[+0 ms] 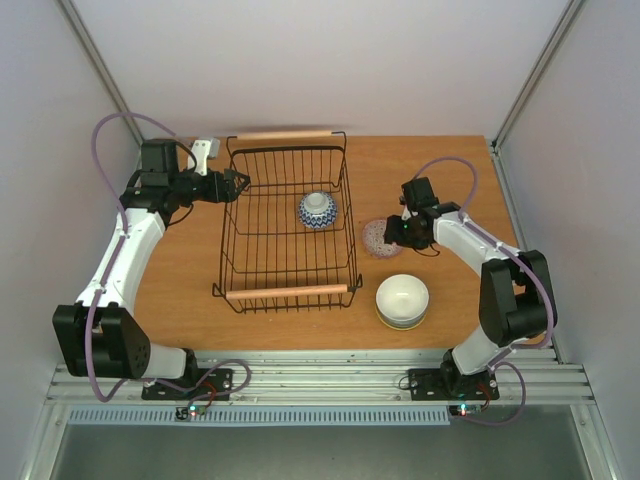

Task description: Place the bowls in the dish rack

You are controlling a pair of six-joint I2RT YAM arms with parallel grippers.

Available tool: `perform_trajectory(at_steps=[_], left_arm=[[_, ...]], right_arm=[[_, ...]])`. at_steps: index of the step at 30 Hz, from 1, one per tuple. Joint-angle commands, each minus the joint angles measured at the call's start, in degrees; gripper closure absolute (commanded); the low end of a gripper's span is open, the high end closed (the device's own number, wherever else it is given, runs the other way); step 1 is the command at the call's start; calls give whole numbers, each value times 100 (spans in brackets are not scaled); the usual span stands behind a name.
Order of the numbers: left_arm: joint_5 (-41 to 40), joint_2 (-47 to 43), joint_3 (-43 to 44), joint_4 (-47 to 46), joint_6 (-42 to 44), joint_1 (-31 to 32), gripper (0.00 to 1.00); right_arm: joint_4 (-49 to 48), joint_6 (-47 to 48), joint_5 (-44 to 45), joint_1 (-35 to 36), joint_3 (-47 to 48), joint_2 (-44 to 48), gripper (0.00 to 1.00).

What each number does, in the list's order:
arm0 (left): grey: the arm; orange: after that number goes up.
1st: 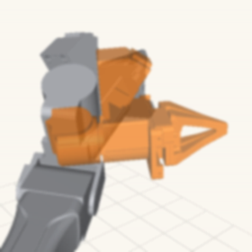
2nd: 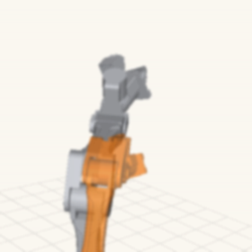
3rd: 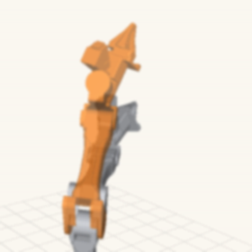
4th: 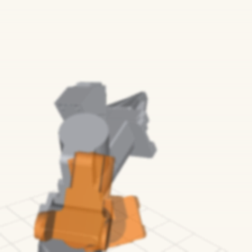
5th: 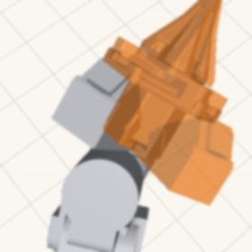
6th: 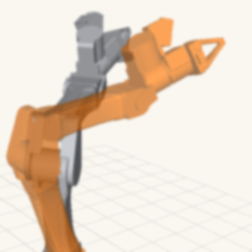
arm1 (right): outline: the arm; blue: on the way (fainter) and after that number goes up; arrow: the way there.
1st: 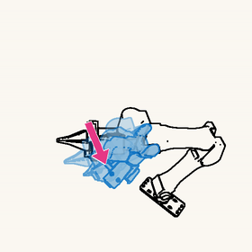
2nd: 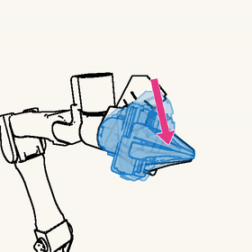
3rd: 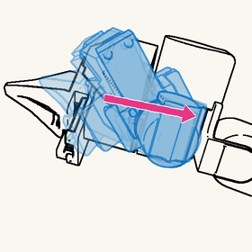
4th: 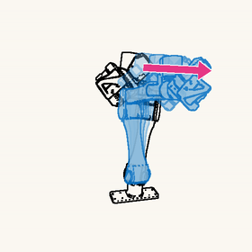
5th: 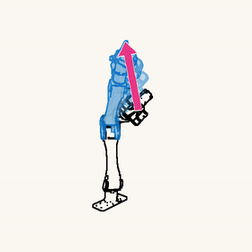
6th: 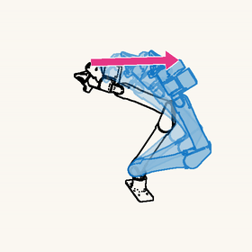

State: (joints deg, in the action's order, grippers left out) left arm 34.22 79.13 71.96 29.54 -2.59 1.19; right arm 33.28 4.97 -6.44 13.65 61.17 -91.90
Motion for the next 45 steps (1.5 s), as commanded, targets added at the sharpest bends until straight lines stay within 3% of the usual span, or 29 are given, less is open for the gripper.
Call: perform_trajectory(at_steps=[1,9,26,45], left_arm=[[62,18,-15,-187,-13,3,13],[85,75,-9,-184,-13,3,13],[107,110,-8,-193,-22,3,13],[69,97,-16,-189,-22,0,13]], right_arm=[[-183,-81,282,-54,-179,10,44],[-242,-106,298,-57,-345,43,49],[-231,69,268,-55,-408,1002,49],[-696,119,332,-90,-377,-113,55]])
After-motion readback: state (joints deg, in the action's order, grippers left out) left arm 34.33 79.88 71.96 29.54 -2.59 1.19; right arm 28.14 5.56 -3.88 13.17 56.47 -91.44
